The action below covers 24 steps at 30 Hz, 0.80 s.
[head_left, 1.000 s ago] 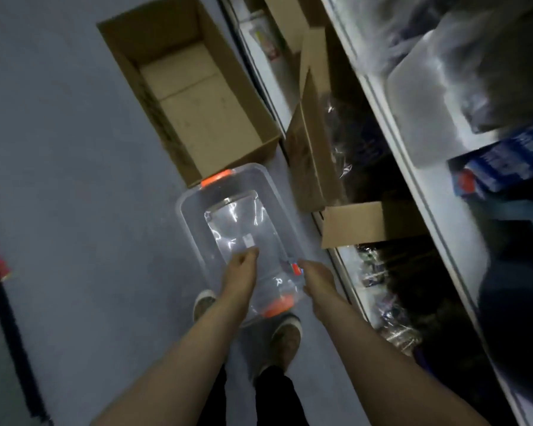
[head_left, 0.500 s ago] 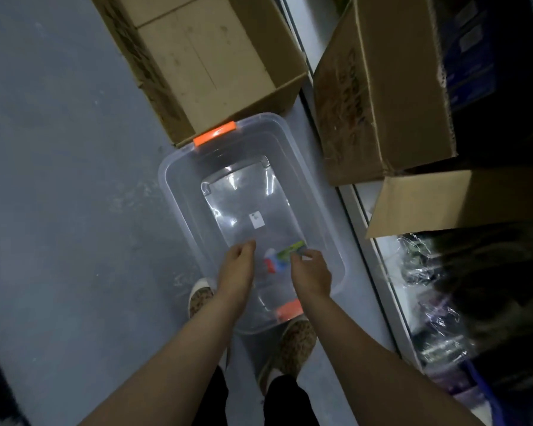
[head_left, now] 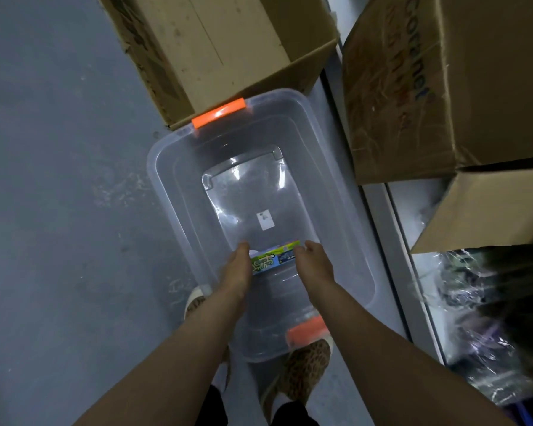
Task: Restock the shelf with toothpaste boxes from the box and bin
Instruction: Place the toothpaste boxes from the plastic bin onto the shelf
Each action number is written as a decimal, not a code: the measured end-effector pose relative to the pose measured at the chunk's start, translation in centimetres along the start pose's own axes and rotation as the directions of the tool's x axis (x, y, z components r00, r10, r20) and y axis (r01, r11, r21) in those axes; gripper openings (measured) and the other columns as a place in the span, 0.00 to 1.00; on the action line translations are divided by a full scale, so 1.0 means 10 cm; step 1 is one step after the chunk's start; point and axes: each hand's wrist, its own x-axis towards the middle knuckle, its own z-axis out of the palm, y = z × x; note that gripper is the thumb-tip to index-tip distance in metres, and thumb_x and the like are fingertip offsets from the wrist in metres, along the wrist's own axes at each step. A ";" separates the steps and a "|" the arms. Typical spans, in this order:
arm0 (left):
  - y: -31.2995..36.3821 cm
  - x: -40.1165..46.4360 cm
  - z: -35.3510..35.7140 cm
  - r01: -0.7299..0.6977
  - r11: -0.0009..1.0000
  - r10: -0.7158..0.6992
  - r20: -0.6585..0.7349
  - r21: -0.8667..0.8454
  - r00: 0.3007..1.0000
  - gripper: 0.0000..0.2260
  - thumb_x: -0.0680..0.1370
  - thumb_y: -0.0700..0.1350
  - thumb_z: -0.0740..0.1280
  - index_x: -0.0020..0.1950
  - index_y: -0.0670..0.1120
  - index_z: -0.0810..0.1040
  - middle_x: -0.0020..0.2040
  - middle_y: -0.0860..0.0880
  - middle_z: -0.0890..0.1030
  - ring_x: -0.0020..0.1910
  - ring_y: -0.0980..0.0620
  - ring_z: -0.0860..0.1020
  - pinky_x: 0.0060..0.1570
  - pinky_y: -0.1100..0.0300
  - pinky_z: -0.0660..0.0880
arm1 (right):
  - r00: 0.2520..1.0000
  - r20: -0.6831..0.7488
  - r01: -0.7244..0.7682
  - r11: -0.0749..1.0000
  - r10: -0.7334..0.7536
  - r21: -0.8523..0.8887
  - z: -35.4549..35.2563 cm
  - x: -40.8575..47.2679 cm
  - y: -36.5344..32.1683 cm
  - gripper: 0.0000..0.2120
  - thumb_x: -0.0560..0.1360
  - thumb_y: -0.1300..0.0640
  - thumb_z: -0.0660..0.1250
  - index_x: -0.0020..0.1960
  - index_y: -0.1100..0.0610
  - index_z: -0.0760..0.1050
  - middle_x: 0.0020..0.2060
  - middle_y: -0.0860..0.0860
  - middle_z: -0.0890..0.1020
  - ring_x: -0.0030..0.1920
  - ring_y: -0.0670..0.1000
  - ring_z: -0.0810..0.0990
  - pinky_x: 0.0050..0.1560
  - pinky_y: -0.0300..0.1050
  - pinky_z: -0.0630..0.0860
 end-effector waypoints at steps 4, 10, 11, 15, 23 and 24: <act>-0.43 0.66 0.15 0.028 0.999 -0.028 -0.007 0.033 1.000 0.35 0.67 0.72 0.50 0.50 0.51 0.85 0.52 0.42 0.84 0.50 0.43 0.80 0.54 0.50 0.74 | 1.000 0.019 0.018 1.000 -0.017 -0.022 0.11 0.17 0.05 0.26 0.81 0.53 0.61 0.78 0.52 0.63 0.73 0.54 0.72 0.69 0.58 0.72 0.63 0.46 0.68; -0.25 0.45 0.26 0.006 0.995 0.007 -0.127 0.103 0.992 0.30 0.76 0.68 0.52 0.67 0.51 0.77 0.68 0.40 0.73 0.65 0.38 0.72 0.70 0.42 0.67 | 0.999 0.044 0.027 1.000 -0.026 -0.015 0.20 0.31 0.14 0.15 0.81 0.55 0.62 0.67 0.51 0.71 0.55 0.53 0.78 0.49 0.52 0.76 0.52 0.45 0.72; -0.21 0.36 0.25 -0.008 0.994 0.024 -0.141 0.112 0.990 0.28 0.78 0.65 0.53 0.69 0.50 0.76 0.68 0.40 0.72 0.65 0.39 0.72 0.70 0.44 0.67 | 0.999 0.037 0.014 1.000 -0.014 0.012 0.20 0.30 0.14 0.13 0.80 0.55 0.64 0.64 0.51 0.71 0.53 0.52 0.78 0.48 0.52 0.76 0.51 0.44 0.71; -0.35 0.48 0.29 -0.032 0.999 0.037 -0.161 0.032 0.986 0.40 0.65 0.75 0.51 0.63 0.52 0.80 0.64 0.40 0.77 0.62 0.39 0.76 0.67 0.42 0.70 | 0.998 -0.037 -0.038 0.990 0.043 0.137 0.16 0.25 0.13 0.17 0.76 0.55 0.69 0.63 0.56 0.71 0.57 0.58 0.80 0.54 0.57 0.80 0.53 0.46 0.75; -0.11 -0.04 0.21 -0.004 0.984 -0.026 -0.165 -0.176 0.986 0.38 0.59 0.77 0.56 0.49 0.49 0.83 0.59 0.41 0.80 0.60 0.40 0.78 0.67 0.44 0.70 | 0.995 -0.081 0.085 0.926 -0.059 0.367 -0.23 -0.27 -0.10 0.16 0.77 0.56 0.71 0.62 0.55 0.70 0.52 0.53 0.80 0.44 0.47 0.81 0.41 0.37 0.76; 0.13 -0.46 0.14 -0.025 0.977 -0.009 -0.155 -0.212 0.988 0.33 0.62 0.74 0.56 0.46 0.49 0.82 0.58 0.41 0.80 0.58 0.41 0.78 0.66 0.46 0.71 | 0.993 -0.079 0.110 0.915 -0.086 0.389 -0.29 -0.38 -0.16 0.14 0.77 0.56 0.71 0.60 0.53 0.71 0.51 0.52 0.80 0.45 0.47 0.81 0.45 0.40 0.79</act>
